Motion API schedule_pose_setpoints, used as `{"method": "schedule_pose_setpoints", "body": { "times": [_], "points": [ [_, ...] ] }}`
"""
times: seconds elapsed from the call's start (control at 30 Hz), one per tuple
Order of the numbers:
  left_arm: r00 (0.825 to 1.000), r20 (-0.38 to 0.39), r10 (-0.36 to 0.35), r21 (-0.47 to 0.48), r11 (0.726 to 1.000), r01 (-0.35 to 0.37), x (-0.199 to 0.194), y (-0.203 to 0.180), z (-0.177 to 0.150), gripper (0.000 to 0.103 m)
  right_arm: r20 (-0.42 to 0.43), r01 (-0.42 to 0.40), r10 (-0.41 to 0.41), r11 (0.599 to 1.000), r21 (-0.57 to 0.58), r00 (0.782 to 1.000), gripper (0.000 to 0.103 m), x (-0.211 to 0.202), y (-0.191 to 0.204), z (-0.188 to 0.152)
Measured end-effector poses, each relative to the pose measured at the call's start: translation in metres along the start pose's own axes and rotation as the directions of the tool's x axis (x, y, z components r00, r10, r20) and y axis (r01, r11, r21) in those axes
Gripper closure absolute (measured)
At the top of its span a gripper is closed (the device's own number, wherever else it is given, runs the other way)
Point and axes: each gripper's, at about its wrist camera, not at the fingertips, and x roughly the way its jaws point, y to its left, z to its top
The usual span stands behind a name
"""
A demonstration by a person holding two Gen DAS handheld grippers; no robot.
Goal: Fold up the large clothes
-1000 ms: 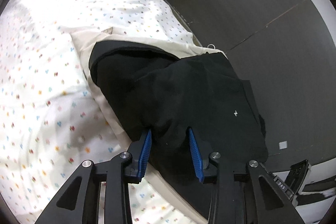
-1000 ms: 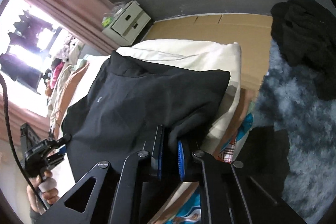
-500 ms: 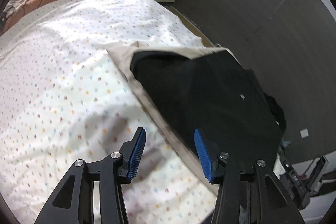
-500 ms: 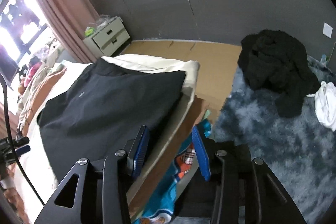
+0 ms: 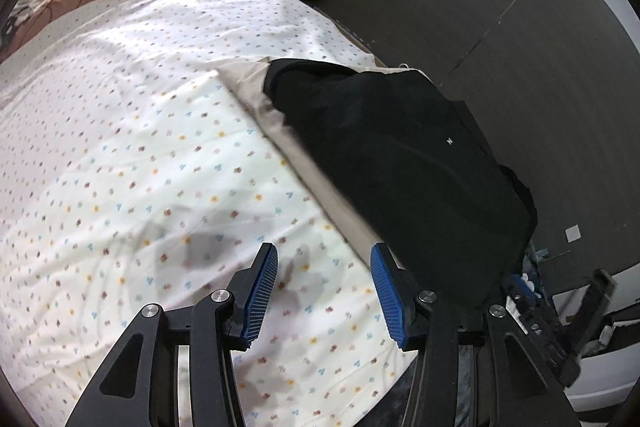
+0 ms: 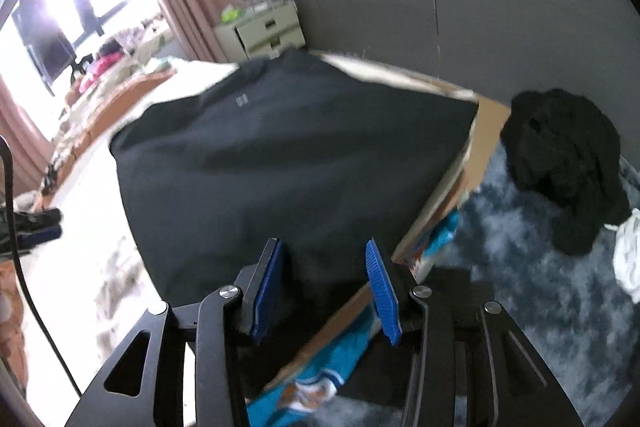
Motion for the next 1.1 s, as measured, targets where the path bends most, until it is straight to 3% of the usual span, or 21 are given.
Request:
{"method": "schedule_pose_setpoints", "body": {
  "times": [0.13,0.27,0.43,0.5,0.7,0.77,0.83,1.1],
  "points": [
    [0.999,0.032,-0.004,-0.036,0.999,0.005,-0.017,0.012,-0.007,0.052,-0.039,0.030,-0.029,0.999,0.020,0.999,0.060,-0.005,-0.008,-0.008],
    [0.999,0.054,-0.008,-0.066,0.998,0.011,-0.037,0.020,-0.013,0.051,-0.022,0.046,-0.045,0.999,0.012,0.999,0.060,-0.024,-0.009,-0.013],
    [0.994,0.110,-0.009,-0.063,0.998,0.016,-0.071,0.025,-0.024,0.027,0.012,0.027,-0.027,1.000,0.011,1.000,0.060,-0.054,0.001,-0.012],
    [0.991,0.135,-0.006,-0.065,0.998,0.015,-0.086,0.027,-0.029,0.022,0.019,0.020,-0.020,1.000,0.011,1.000,0.059,-0.062,0.006,-0.013],
    [0.974,0.228,-0.006,-0.024,1.000,0.012,-0.137,0.032,-0.045,0.010,0.064,0.011,-0.011,1.000,0.001,0.998,0.032,-0.099,0.029,-0.017],
    [0.964,0.266,-0.008,-0.013,1.000,0.012,-0.154,0.034,-0.051,0.006,0.068,0.000,0.001,1.000,-0.006,0.998,0.018,-0.108,0.037,-0.018],
    [0.953,0.303,-0.007,-0.003,1.000,0.008,-0.172,0.036,-0.059,0.004,0.065,-0.018,0.019,1.000,-0.010,0.998,0.010,-0.116,0.044,-0.019],
    [0.916,0.400,0.004,0.022,1.000,-0.014,-0.229,0.046,-0.093,0.000,0.116,-0.029,0.036,0.998,-0.062,0.993,0.008,-0.154,0.074,-0.029]
  ]
}}
